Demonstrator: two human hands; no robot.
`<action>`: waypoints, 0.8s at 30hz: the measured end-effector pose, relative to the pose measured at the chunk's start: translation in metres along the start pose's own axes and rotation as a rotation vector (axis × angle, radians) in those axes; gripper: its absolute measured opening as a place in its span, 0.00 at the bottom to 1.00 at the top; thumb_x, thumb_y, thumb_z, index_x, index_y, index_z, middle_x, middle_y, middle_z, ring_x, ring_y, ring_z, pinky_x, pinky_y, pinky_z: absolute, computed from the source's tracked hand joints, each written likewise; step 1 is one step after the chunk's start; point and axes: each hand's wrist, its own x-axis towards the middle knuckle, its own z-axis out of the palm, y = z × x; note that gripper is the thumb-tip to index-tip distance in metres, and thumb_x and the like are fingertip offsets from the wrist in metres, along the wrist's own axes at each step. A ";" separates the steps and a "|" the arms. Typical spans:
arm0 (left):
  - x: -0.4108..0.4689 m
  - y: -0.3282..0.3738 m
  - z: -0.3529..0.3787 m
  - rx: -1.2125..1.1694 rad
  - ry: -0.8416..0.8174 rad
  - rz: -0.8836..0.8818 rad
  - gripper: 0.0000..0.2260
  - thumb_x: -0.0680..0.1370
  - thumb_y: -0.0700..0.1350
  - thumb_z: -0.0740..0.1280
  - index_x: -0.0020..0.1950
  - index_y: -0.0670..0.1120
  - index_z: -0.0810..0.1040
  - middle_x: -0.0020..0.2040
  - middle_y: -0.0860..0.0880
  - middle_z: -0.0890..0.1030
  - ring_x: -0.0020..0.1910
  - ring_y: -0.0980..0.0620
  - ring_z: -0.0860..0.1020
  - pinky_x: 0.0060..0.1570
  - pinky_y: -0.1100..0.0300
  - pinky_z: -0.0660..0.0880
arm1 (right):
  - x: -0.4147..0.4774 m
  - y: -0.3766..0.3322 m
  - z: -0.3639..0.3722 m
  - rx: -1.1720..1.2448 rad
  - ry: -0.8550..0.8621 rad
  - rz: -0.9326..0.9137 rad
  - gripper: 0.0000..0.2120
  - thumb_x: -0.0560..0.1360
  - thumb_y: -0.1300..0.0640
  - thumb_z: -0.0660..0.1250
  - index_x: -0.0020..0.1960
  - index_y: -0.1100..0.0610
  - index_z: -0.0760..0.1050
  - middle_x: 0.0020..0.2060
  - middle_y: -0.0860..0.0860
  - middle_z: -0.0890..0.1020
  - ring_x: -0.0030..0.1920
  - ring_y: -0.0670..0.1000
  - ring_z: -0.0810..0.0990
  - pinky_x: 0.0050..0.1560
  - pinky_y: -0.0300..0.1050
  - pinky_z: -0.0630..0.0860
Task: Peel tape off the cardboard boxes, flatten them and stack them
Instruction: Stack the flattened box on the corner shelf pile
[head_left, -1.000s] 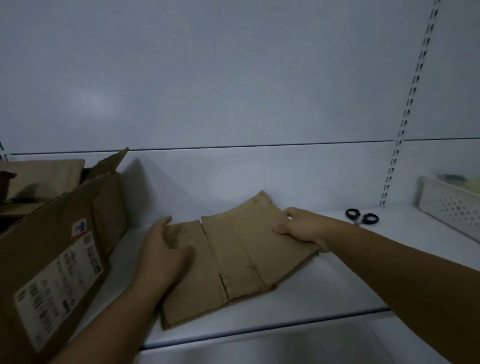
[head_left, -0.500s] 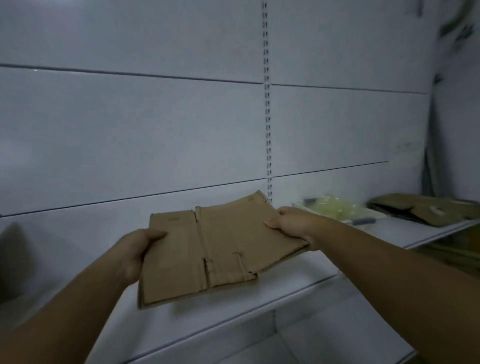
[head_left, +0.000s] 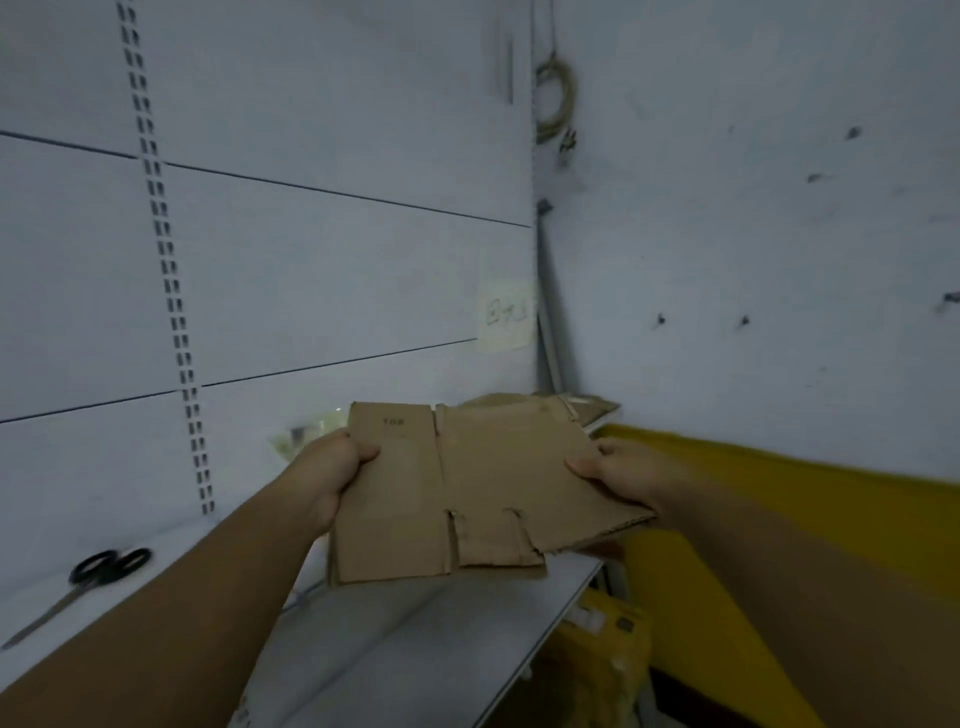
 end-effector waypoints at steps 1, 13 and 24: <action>0.011 -0.003 0.019 -0.001 -0.031 -0.005 0.10 0.80 0.37 0.57 0.58 0.43 0.74 0.45 0.41 0.80 0.40 0.43 0.78 0.36 0.53 0.74 | 0.006 0.011 -0.012 -0.012 0.031 0.025 0.19 0.76 0.45 0.65 0.60 0.56 0.76 0.49 0.52 0.82 0.49 0.53 0.81 0.55 0.53 0.78; 0.135 -0.058 0.143 -0.199 -0.309 -0.168 0.15 0.79 0.37 0.60 0.66 0.39 0.72 0.61 0.39 0.77 0.48 0.42 0.77 0.47 0.52 0.74 | 0.077 0.044 -0.089 -0.165 0.221 0.170 0.22 0.77 0.46 0.64 0.65 0.58 0.71 0.52 0.55 0.78 0.45 0.53 0.79 0.43 0.45 0.76; 0.218 -0.077 0.240 -0.143 -0.457 -0.348 0.15 0.78 0.46 0.63 0.61 0.38 0.74 0.51 0.38 0.80 0.49 0.40 0.78 0.41 0.52 0.74 | 0.162 0.108 -0.144 -0.105 0.288 0.184 0.21 0.79 0.47 0.61 0.66 0.59 0.70 0.53 0.54 0.77 0.45 0.51 0.79 0.43 0.44 0.75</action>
